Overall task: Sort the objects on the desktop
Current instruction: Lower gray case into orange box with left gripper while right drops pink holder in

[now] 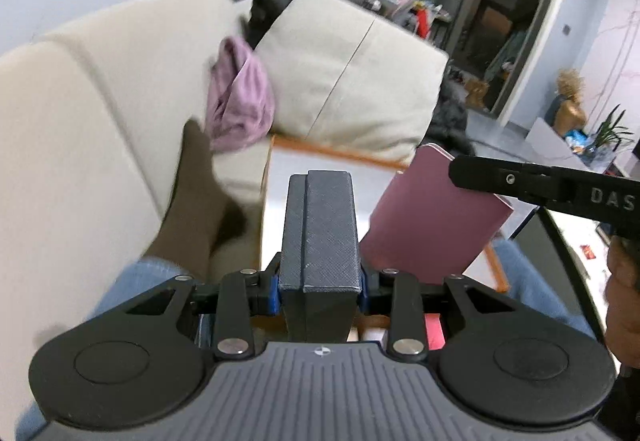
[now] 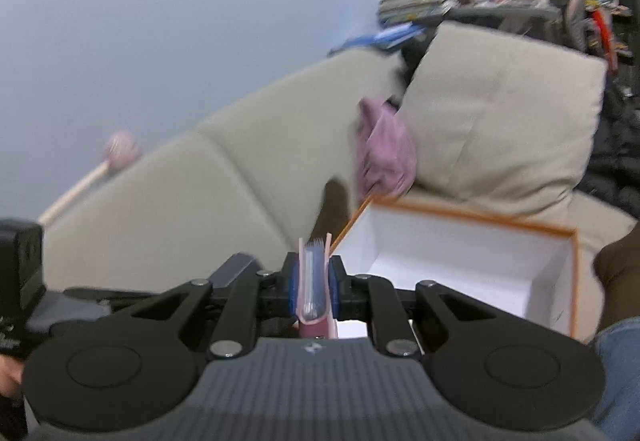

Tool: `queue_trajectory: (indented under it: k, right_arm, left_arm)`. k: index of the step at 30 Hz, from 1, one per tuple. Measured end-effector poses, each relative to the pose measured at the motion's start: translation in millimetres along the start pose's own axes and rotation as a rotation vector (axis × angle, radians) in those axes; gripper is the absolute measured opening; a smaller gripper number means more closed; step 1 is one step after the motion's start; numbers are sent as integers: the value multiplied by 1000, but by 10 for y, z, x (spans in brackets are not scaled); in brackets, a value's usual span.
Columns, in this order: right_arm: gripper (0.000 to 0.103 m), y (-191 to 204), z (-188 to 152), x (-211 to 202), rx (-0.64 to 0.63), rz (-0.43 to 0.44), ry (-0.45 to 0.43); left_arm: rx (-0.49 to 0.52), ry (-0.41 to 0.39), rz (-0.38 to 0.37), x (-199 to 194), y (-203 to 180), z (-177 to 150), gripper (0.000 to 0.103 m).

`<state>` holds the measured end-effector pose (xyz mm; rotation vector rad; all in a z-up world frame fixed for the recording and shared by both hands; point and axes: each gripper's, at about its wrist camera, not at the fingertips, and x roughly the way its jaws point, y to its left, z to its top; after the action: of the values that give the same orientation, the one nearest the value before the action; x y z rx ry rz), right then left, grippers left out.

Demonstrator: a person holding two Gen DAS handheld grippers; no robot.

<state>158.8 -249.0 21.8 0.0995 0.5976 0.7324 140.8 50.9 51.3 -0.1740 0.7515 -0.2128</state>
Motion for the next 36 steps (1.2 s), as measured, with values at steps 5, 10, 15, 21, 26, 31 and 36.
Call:
queue_trajectory:
  k: [5,10,15,21,26,31,36]
  right_arm:
    - [16,-274,114,170,87,-69,-6]
    - [16,-525,-16,546,169,-119,39]
    - [16,-581,-152,928,178,-148,79]
    - [15,-608,-414,1301,271,-106,149]
    - [16,-560,-501,1406,283,-117,184]
    - [16,-561,-505,1425,297,-134,199]
    - [16,-514,-490,1418,309,-123,217]
  left_arm:
    - [-9,4,-36,243,21,269,38]
    - [37,16,-25,605,-54,305,38]
    - [49,140,7,1061,-34,219,38]
    - [131,216,101,1379,-35,-2,38]
    - [223,229,126,1456,-116,-110,38]
    - [234,245,117,1463,-126,-130,39]
    - [217,246,68,1369,-80,-89,53]
